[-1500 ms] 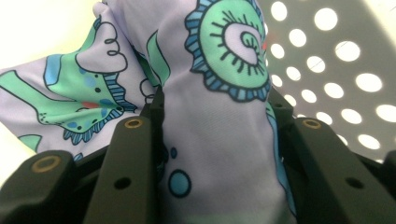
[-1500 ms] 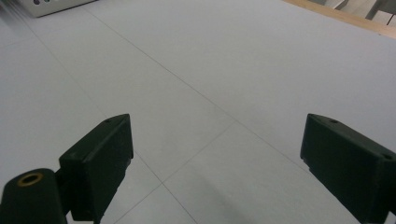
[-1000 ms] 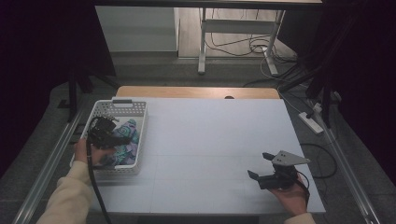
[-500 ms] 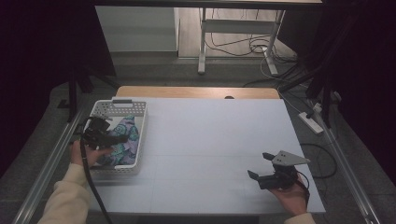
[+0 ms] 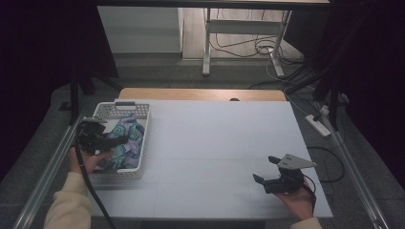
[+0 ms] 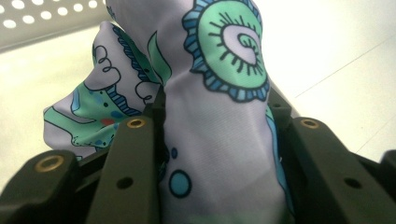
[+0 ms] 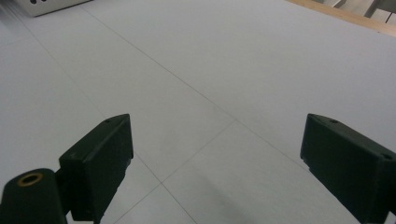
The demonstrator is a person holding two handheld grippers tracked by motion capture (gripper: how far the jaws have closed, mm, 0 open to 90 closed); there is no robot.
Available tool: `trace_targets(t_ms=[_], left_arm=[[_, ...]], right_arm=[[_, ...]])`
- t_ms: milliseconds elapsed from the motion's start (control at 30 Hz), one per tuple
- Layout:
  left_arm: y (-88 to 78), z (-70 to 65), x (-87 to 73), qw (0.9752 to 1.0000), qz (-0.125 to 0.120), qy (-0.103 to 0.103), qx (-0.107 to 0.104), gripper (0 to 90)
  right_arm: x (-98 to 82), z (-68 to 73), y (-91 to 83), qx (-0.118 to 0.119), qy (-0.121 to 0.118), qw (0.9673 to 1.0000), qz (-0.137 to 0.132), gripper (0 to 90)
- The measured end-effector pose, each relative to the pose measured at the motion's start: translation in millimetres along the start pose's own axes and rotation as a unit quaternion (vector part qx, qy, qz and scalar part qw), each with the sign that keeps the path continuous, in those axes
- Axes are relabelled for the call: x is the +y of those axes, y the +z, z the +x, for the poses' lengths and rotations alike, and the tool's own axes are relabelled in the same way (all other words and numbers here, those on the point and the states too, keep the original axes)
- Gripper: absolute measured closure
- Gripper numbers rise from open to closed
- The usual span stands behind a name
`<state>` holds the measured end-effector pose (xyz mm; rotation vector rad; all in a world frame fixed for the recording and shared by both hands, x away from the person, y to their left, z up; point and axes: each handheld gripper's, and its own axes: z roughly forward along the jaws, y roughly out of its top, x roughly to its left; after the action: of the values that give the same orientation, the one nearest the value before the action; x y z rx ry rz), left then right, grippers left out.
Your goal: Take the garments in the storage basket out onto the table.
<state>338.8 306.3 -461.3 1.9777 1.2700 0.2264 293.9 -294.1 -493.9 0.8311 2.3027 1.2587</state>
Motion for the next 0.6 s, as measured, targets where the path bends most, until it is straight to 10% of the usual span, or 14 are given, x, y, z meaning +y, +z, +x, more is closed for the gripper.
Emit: trace_targets(t_ms=[600], left_arm=[[-11.1, -4.4, 1.4, 0.9995, -0.031, 0.001, 0.006, 60.2]], right_arm=[[0.4, 0.2, -0.3, 0.003, -0.002, 1.0, -0.003, 9.7]])
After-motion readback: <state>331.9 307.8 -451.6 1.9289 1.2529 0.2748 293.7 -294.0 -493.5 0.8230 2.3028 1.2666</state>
